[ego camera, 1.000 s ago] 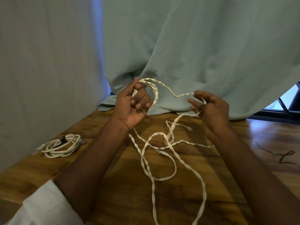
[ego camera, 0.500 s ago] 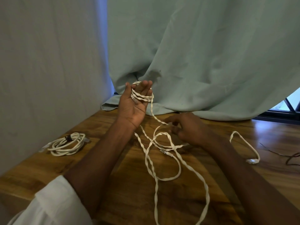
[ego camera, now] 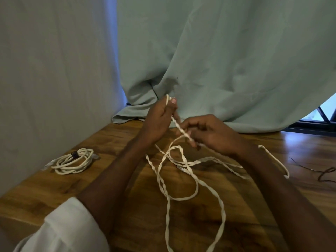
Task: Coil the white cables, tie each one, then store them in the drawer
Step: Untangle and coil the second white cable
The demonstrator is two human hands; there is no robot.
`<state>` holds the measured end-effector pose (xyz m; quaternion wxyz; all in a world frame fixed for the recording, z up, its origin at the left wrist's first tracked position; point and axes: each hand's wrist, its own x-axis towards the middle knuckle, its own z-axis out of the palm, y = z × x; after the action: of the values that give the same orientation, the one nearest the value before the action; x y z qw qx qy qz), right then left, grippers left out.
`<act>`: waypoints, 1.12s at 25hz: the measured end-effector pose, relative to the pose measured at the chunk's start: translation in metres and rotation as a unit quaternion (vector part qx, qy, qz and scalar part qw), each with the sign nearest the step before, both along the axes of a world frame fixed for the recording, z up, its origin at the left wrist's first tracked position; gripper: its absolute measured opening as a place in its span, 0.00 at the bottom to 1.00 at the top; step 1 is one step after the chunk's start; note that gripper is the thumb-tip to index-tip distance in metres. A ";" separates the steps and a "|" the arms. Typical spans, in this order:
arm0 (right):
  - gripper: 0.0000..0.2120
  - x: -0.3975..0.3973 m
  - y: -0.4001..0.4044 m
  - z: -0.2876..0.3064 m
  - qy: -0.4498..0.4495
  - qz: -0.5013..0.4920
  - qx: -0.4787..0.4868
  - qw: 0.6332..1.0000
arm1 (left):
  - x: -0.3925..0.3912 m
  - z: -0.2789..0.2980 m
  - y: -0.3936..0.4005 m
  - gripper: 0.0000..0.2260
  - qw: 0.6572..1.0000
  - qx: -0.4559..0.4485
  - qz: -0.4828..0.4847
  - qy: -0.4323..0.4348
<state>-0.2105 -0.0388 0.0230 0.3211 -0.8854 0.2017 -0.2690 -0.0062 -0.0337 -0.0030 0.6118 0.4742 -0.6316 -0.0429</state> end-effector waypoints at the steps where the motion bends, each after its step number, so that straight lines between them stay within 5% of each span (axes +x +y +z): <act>1: 0.10 -0.004 0.001 0.004 -0.038 -0.005 0.027 0.999 | 0.000 -0.003 0.001 0.16 1.000 0.008 0.006 -0.019; 4: 0.08 -0.015 -0.006 0.009 -0.039 -0.097 -0.108 0.989 | 0.006 -0.004 0.004 0.19 0.999 0.036 -0.005 -0.036; 7: 0.06 -0.018 -0.012 0.008 0.002 -0.244 -0.356 0.902 | 0.000 -0.004 0.006 0.20 0.988 0.112 -0.018 -0.108; 10: 0.03 -0.015 -0.010 0.013 -0.015 -0.307 -0.431 0.849 | -0.007 -0.006 0.004 0.22 0.980 0.145 -0.031 -0.131; 14: 0.05 -0.008 0.011 0.017 -0.147 -0.318 -0.515 0.782 | 0.001 -0.004 -0.004 0.21 0.984 0.125 -0.100 0.079; 15: 0.05 -0.001 0.017 0.014 -0.163 -0.300 -0.501 0.795 | 0.003 -0.002 -0.005 0.19 0.974 0.124 -0.127 0.139; 18: 0.06 0.024 0.017 -0.007 -0.079 -0.247 -0.315 0.913 | 0.003 0.002 -0.005 0.14 0.935 0.130 -0.174 0.280; 20: 0.18 0.031 0.003 -0.028 0.032 -0.218 -0.219 0.951 | 0.005 0.002 -0.007 0.13 0.894 0.130 -0.229 0.362; 22: 0.27 0.028 -0.010 -0.040 0.083 -0.178 -0.210 0.958 | 0.009 0.004 -0.008 0.13 0.856 0.116 -0.285 0.415; 25: 0.16 0.014 -0.026 -0.035 -0.011 -0.174 -0.264 0.949 | 0.015 0.010 -0.004 0.12 0.793 0.100 -0.369 0.474; 28: 0.18 -0.006 -0.046 -0.026 -0.037 -0.261 -0.284 0.922 | 0.017 0.012 0.003 0.11 0.790 0.093 -0.392 0.463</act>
<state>-0.2167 -0.0848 -0.0028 -0.0182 -0.8449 0.3285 -0.4218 0.0106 -0.0309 0.0092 0.7146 0.1635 -0.3976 -0.5519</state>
